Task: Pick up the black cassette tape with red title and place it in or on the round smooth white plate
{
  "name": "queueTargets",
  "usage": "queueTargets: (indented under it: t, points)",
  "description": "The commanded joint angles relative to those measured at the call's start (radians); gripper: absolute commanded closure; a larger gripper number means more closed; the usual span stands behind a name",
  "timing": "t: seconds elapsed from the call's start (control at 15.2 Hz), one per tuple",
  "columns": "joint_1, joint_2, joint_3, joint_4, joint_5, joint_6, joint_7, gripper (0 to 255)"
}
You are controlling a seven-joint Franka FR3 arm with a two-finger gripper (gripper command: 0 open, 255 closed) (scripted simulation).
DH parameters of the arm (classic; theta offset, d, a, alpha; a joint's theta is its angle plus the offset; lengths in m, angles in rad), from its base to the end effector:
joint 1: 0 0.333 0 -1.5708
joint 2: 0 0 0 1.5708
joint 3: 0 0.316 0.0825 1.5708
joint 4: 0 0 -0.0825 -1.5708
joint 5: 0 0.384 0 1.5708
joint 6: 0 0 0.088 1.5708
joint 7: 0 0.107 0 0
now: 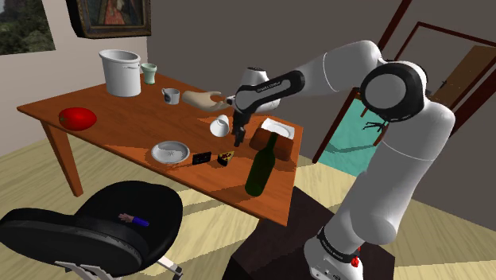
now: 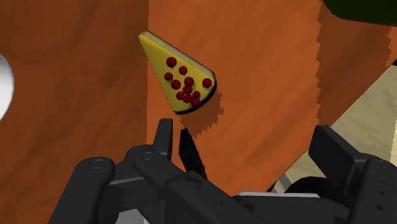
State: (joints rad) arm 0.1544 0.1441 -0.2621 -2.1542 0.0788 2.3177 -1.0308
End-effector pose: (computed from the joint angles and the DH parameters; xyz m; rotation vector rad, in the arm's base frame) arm 0.5558 -0.0570 0.3376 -2.8425 -1.3266 -0.0513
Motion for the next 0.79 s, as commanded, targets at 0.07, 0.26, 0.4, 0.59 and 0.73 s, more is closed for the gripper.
queueTargets:
  t: [0.07,0.26,0.4,0.59,0.73]
  points:
    - [-0.005,0.116,0.026,0.076,0.033,0.033,-0.109,0]
    - [-0.017,0.228,0.058,0.162,0.052,0.055,-0.204,0]
    - [-0.025,0.301,0.081,0.222,0.057,0.065,-0.261,0]
    - [-0.034,0.409,0.114,0.318,0.055,0.075,-0.337,0]
    - [-0.036,0.42,0.117,0.321,0.056,0.085,-0.339,0]
